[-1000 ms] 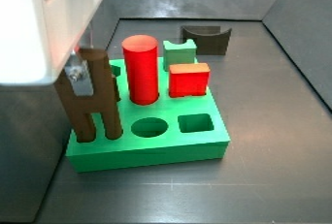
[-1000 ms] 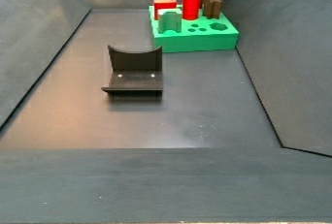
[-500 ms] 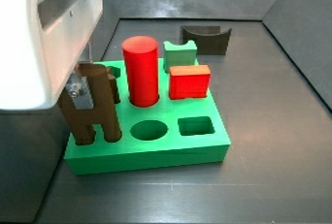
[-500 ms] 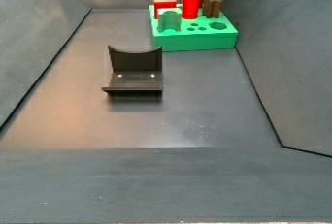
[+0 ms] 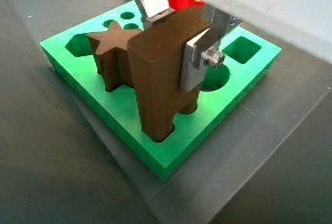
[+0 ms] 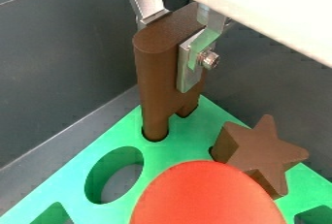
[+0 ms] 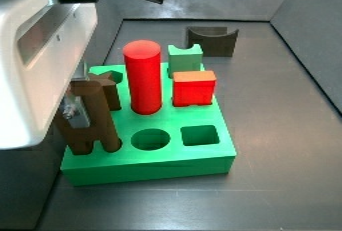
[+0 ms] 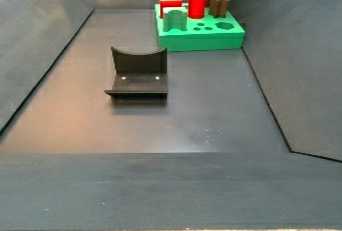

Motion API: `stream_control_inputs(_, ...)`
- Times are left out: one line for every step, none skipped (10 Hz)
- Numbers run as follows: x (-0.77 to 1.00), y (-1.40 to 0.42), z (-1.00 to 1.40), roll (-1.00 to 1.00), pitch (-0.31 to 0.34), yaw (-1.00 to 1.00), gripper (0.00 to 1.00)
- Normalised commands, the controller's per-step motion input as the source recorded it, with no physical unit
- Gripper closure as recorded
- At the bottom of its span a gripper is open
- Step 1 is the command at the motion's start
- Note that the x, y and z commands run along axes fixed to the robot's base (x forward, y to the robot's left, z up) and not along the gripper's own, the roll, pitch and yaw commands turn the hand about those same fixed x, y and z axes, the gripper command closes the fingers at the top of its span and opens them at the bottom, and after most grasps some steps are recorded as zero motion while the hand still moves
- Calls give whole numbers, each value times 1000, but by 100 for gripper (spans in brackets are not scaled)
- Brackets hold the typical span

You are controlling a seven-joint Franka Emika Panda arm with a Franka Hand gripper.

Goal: Pick up the square-circle object. Move up. Rotate the square-circle object. Place the square-circle object on the fixture. Regrasp the square-circle object. Move to above the board. Insert the square-circle object.
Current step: Insert the square-circle object.

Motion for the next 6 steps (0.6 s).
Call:
stream_control_inputs(77, -154, -643, 149, 0, 0, 100)
stream_control_inputs(31, -137, -414, 89, -27, 0, 100)
stream_control_inputs(60, -149, -66, 97, 0, 9, 100)
stream_control_inputs(0, -54, -23, 33, -4, 11, 100)
stream_control_inputs(0, 0, -23, 0, -34, 0, 100)
stream_control_inputs(0, 0, 0, 0, 0, 0, 100)
